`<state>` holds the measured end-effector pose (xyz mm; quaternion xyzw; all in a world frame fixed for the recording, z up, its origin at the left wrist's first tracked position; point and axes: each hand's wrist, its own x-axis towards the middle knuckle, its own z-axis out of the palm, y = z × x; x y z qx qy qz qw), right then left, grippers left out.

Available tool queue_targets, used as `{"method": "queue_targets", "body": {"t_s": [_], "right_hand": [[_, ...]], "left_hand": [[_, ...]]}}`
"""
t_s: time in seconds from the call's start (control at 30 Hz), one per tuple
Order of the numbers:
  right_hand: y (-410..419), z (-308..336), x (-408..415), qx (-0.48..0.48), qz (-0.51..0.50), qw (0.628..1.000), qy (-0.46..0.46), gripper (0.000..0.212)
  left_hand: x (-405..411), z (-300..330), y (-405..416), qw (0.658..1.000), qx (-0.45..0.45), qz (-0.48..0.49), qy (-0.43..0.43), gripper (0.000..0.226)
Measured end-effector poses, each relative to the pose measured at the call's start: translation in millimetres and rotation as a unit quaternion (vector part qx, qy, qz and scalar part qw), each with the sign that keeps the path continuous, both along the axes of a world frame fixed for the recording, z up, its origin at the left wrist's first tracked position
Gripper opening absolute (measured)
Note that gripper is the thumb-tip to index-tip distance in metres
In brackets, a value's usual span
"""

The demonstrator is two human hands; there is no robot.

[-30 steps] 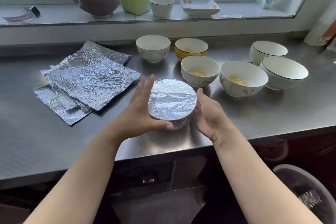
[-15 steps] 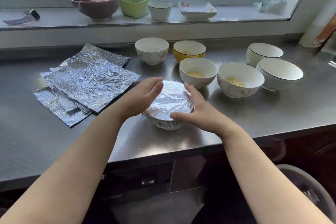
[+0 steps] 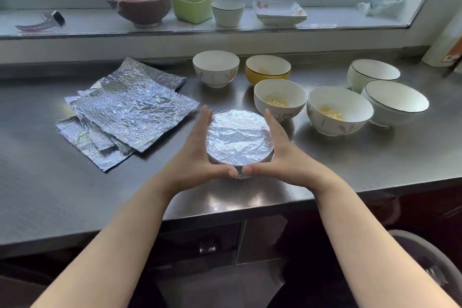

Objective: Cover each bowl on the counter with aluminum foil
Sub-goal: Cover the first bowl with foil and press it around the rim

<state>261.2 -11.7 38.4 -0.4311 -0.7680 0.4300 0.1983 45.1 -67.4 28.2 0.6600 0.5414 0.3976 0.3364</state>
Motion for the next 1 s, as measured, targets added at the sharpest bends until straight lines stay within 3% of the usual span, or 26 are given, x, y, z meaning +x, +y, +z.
{"method": "queue_targets", "body": {"t_s": [0.27, 0.8, 0.9, 1.0], "right_hand": [[-1, -9, -5, 0.009, -0.011, 0.999, 0.034, 0.136], [17, -14, -17, -0.003, 0.002, 0.998, 0.059, 0.139], [23, -10, -18, -0.014, 0.013, 0.998, 0.065, 0.138], [28, -1, -9, -0.028, -0.004, 0.996, 0.083, 0.12]], "left_hand": [[5, -11, 0, 0.996, 0.004, 0.03, -0.079, 0.147], [-5, -20, 1, 0.991, -0.05, 0.074, -0.103, 0.135], [-10, -16, 2, 0.993, -0.038, 0.098, -0.059, 0.138], [-13, -10, -6, 0.99, -0.026, 0.131, 0.036, 0.142]]}}
